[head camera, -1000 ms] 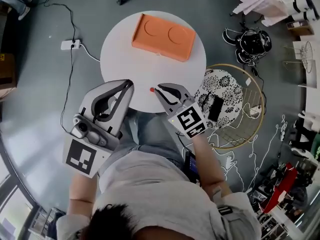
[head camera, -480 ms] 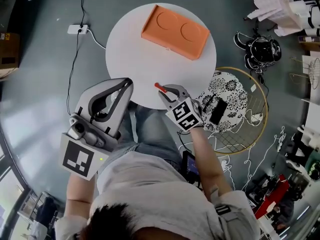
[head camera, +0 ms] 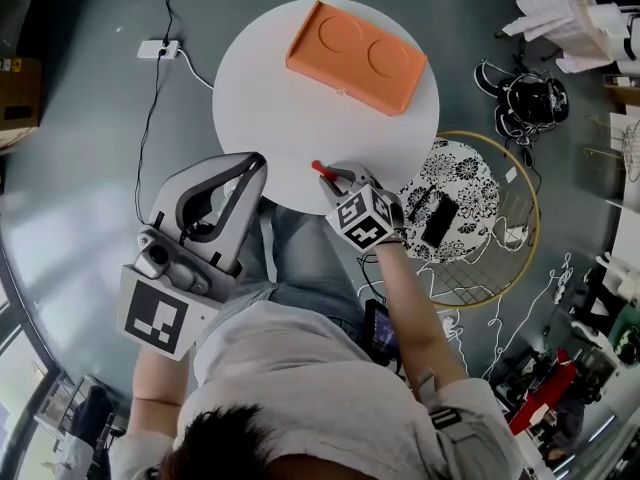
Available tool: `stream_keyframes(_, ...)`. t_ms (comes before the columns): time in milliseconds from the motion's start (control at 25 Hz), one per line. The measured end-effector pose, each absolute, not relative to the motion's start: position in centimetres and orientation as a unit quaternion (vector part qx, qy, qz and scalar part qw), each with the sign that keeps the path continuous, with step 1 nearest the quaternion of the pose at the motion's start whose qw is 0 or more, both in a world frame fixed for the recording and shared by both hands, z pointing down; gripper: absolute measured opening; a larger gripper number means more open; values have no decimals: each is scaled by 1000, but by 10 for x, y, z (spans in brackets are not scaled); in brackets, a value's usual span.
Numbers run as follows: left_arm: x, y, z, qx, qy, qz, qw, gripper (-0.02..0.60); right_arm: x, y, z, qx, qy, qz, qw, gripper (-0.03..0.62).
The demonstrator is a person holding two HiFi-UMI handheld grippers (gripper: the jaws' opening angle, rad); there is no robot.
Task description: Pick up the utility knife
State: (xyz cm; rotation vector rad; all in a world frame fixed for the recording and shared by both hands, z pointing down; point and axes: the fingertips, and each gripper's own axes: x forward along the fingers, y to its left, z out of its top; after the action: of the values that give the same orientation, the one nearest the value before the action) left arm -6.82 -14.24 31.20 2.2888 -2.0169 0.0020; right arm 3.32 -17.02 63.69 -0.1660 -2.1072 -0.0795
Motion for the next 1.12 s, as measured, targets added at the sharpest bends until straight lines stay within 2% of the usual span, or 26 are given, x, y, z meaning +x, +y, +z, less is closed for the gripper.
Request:
stream_keyframes(200,-63,-147,313,753,-656,-1,43,11,33,-174,639,-58,-860,-25,507,64)
stream_keyframes(480,-64,-145,307,756,-653,-3,40,11,31,-171,630,-26,-871,7,490,58)
stream_keyframes(760,-68,-142,299,771,-636,-13,29,11,10,-174,584,37,-908,65,412,58)
stream_keyframes(1120,-75,-148,284,821,-571,-21,11,11,-16,-187,486,140,-944,96,285,58)
